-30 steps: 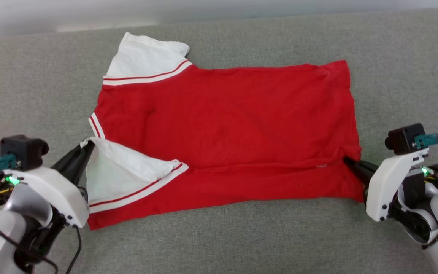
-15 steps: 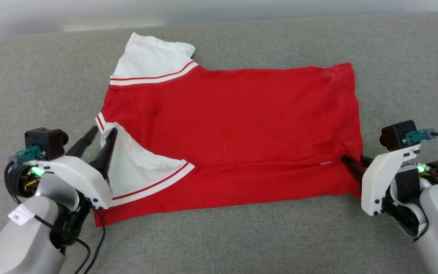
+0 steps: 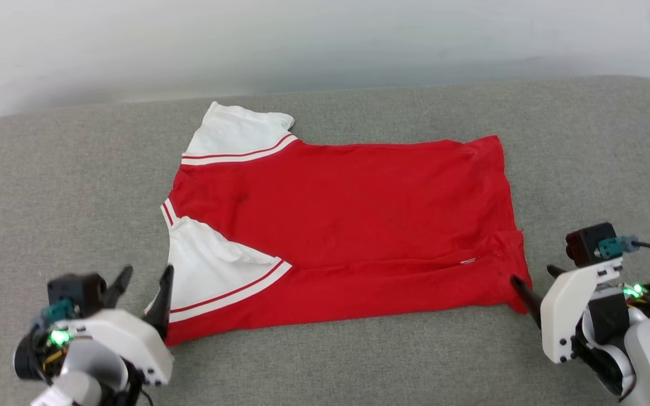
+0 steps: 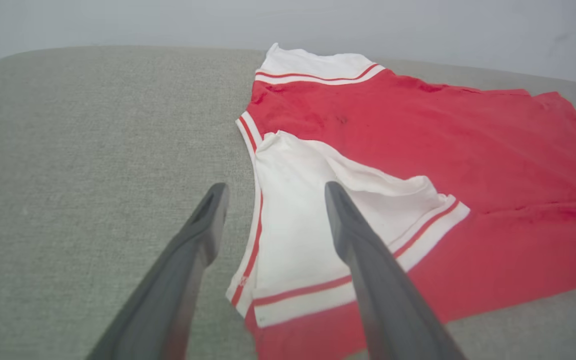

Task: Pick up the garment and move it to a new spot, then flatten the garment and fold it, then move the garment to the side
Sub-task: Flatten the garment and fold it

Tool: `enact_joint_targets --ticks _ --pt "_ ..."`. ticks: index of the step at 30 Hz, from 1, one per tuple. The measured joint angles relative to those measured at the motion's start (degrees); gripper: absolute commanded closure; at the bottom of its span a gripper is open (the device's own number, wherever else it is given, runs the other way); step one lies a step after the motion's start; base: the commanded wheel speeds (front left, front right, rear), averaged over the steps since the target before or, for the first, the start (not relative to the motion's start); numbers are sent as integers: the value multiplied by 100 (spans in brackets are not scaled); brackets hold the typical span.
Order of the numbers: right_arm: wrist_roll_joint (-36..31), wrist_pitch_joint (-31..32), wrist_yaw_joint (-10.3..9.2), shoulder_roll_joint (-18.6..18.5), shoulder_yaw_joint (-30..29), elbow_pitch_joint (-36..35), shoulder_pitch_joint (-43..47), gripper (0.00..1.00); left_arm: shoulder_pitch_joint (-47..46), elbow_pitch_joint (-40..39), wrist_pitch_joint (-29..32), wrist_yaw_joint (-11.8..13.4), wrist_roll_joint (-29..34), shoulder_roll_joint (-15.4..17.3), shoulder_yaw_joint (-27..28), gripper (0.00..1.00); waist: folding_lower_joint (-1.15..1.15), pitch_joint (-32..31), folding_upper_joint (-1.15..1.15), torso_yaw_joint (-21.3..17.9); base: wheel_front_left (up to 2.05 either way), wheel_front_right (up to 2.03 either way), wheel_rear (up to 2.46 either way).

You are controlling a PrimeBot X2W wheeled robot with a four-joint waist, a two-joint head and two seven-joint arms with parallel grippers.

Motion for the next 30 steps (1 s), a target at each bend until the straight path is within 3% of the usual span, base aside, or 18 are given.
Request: enact_joint_targets --ticks 4,9,17,22,27,28,30 --pt "-350 446 0 250 -453 -347 380 0 539 -554 304 335 -64 81 -70 0 0 -42 0 12 0 0 0" --pt "-536 808 0 664 -896 -991 760 0 880 -1055 672 583 -51 229 -201 0 0 3 0 21 0 0 0" --pt "-717 1010 0 956 -1134 -1713 1006 0 875 -983 1092 905 105 385 -292 0 0 234 0 -52 0 0 0" --pt "-727 1046 0 993 -1149 -1954 1027 0 744 -744 1204 978 144 388 -324 0 0 408 0 -125 0 0 0" --pt "-723 1047 0 989 -1136 -2090 1023 0 631 -493 1348 822 99 413 -408 0 0 592 0 -185 0 0 0" --pt "-723 1047 0 981 -1133 -2096 1020 0 604 -467 1406 757 49 416 -428 24 0 626 0 -195 0 0 0" --pt "-724 1044 0 959 -1136 -2105 1019 0 548 -444 1501 657 -10 414 -466 100 -1 674 0 -210 0 0 0"
